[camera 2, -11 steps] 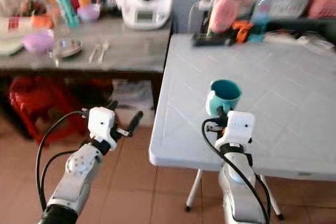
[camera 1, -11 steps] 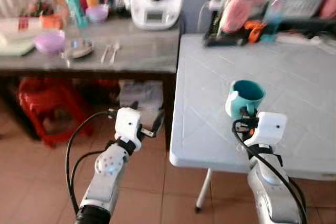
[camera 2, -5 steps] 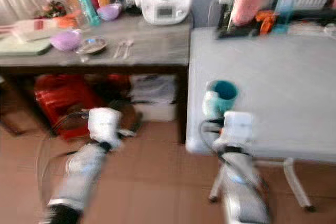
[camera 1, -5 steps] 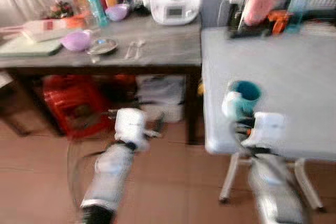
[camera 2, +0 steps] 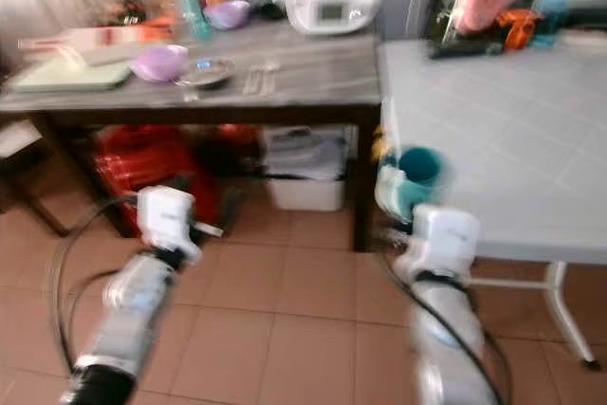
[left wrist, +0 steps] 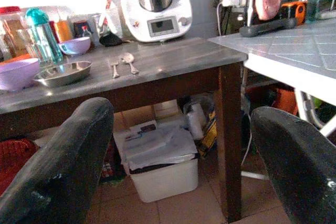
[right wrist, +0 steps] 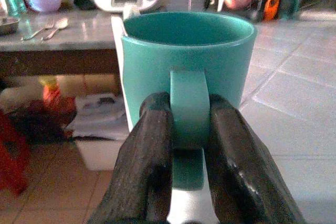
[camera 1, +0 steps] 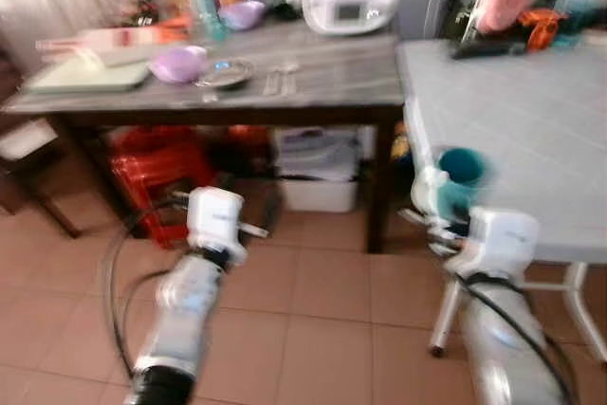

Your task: Setting the table

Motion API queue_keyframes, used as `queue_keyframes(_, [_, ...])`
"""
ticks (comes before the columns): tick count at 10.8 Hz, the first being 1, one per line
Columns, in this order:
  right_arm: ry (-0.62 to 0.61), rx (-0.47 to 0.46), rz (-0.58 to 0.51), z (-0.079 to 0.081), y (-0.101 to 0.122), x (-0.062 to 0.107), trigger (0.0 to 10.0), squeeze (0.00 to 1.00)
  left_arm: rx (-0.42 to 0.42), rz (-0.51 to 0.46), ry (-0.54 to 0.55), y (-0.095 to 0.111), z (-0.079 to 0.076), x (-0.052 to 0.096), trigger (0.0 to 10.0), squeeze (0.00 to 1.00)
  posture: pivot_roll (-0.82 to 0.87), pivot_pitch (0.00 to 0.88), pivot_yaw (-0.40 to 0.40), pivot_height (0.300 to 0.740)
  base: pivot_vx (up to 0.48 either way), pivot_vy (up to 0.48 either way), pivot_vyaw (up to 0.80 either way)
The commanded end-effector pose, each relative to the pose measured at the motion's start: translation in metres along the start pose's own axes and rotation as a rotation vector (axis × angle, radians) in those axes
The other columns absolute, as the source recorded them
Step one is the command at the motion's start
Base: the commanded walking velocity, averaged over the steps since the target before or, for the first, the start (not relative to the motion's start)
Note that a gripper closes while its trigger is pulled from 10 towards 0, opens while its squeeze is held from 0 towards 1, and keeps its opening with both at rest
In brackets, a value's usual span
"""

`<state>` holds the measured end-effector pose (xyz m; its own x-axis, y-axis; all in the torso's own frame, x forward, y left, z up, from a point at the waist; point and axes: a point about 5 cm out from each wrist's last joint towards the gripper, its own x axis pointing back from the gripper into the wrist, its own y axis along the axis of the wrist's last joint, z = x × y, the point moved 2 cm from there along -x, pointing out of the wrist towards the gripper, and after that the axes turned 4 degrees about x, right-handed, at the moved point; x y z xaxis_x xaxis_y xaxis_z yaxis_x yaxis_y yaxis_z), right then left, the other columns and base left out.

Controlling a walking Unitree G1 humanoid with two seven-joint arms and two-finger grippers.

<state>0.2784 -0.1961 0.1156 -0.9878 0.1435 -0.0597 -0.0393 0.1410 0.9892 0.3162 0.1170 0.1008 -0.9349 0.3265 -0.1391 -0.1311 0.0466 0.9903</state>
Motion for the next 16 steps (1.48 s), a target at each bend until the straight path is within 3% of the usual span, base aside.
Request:
queue_keyframes(1, [0.019, -0.007, -0.020, 0.007, 0.005, 0.002, 10.0, 0.00, -0.039, 0.000, 0.052, 0.001, 0.015, 0.006, 10.0, 0.00, 0.00, 0.013, 0.082, 0.740, 0.000, 0.360, 0.00])
queue_keyframes(4, [0.023, 0.002, -0.028, 0.009, 0.007, 0.002, 10.0, 0.00, -0.043, 0.007, 0.074, -0.003, 0.013, 0.012, 10.0, 0.00, 0.00, 0.010, 0.082, 0.740, 0.000, 0.360, 0.00])
queue_keyframes(10, [0.013, -0.003, -0.037, 0.008, 0.007, -0.002, 10.0, 0.00, -0.055, 0.011, 0.063, -0.003, 0.010, 0.005, 10.0, 0.00, 0.00, 0.001, 0.090, 0.740, 0.000, 0.362, 0.00])
queue_keyframes(12, [0.008, -0.006, -0.039, 0.007, 0.007, -0.002, 10.0, 0.00, -0.005, -0.013, -0.033, 0.003, 0.000, 0.002, 10.0, 0.00, 0.00, 0.000, 0.090, 0.740, 0.000, 0.000, 0.00])
queue_keyframes(16, [0.015, 0.006, -0.049, 0.008, 0.009, -0.004, 10.0, 0.00, 0.061, -0.019, -0.082, 0.003, -0.002, 0.005, 10.0, 0.00, 0.00, 0.000, 0.084, 0.740, 0.292, 0.000, 0.00])
